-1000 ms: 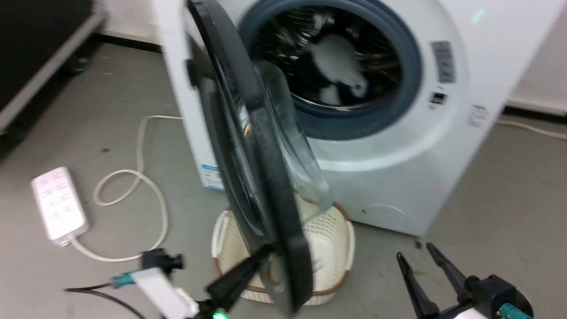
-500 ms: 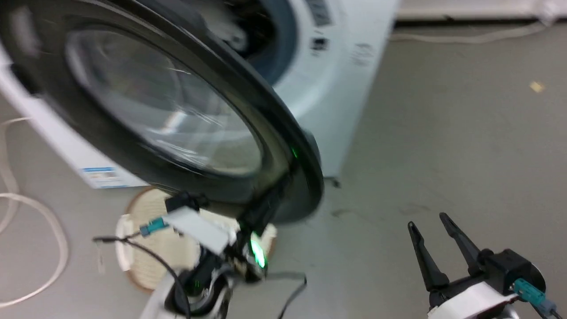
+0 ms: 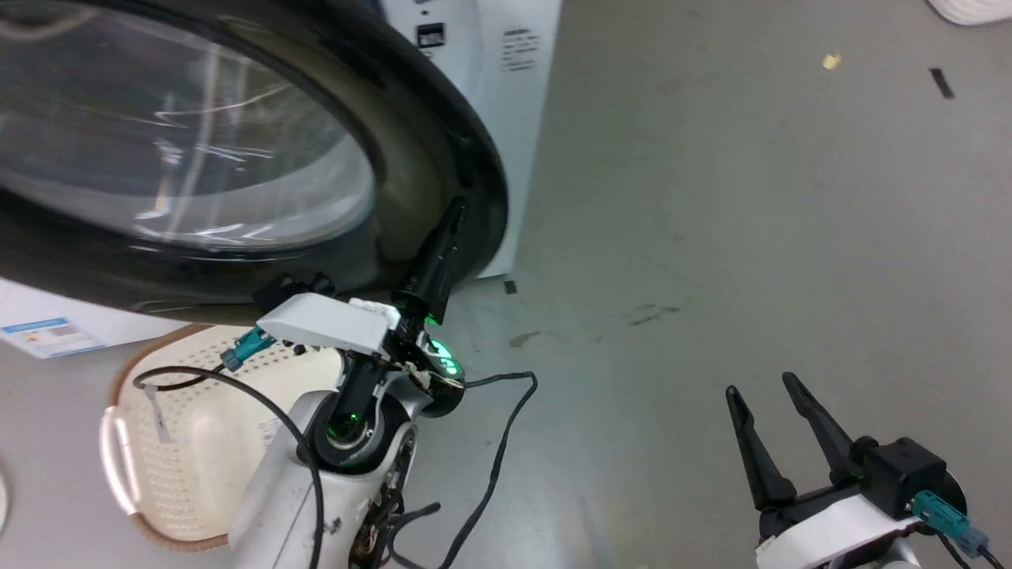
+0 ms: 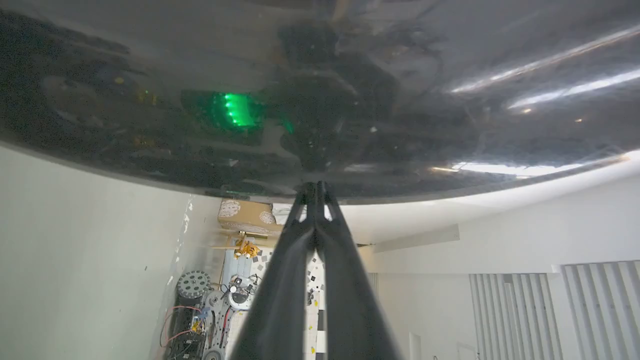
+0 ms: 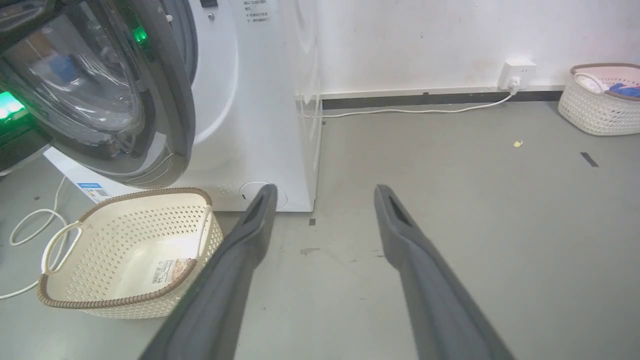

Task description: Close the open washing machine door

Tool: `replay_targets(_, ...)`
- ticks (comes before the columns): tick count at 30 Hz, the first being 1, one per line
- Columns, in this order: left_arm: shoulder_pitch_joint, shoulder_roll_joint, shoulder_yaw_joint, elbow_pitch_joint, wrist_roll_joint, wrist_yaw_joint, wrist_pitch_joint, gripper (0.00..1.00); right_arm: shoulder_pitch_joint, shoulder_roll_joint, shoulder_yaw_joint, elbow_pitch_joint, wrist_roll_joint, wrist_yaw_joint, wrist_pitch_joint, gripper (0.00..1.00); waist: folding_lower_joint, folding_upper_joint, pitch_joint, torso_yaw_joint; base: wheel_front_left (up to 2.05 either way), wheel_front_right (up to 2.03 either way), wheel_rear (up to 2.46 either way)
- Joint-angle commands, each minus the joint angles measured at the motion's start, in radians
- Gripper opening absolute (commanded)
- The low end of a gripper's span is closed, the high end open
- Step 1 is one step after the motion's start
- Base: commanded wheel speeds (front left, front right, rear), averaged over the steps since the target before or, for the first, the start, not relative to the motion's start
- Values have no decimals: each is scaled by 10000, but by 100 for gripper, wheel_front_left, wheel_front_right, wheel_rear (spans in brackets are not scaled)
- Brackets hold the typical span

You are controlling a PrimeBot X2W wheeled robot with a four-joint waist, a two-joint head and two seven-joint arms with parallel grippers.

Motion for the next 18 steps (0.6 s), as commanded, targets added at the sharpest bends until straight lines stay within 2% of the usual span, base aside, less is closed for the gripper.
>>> replay_targets(1,157,30,-14,-145,128,-46,9,0,-100,47,2,-96,1,10,-41,100,-2,-1,-164,312,0,0,0)
replay_targets(6,1004,67,-55,-814,949,-48,112,0,82,-10,-31,-284,-30,10,-42,100,-2,-1,-621,1064,0,0,0)
replay_targets(10,2019,453,-299,-1696,2238,-48,-82,0,321,-85,-84,-451,-53,10,-42,100,-2,-1,-1118,1729,0,0,0)
replay_targets(11,2302,610,-354,-1894,2629,-48,-259,12,387,-100,-84,-492,-62,10,-42,100,-2,-1,-1238,1872,0,0,0)
replay_targets(12,2581,776,-399,-2021,3042,-48,-505,45,458,-115,-107,-538,-71,10,-42,100,-2,-1,-1359,2042,0,0,0)
replay_targets(13,2817,976,-469,-2084,3519,-48,-780,100,536,-128,-153,-584,-81,10,-43,100,-2,-1,-1488,2233,0,0,0)
replay_targets(18,3647,2060,-827,-1853,6504,-49,-2701,100,925,-148,-235,-789,-131,10,-43,100,-2,-1,-2064,3023,0,0,0)
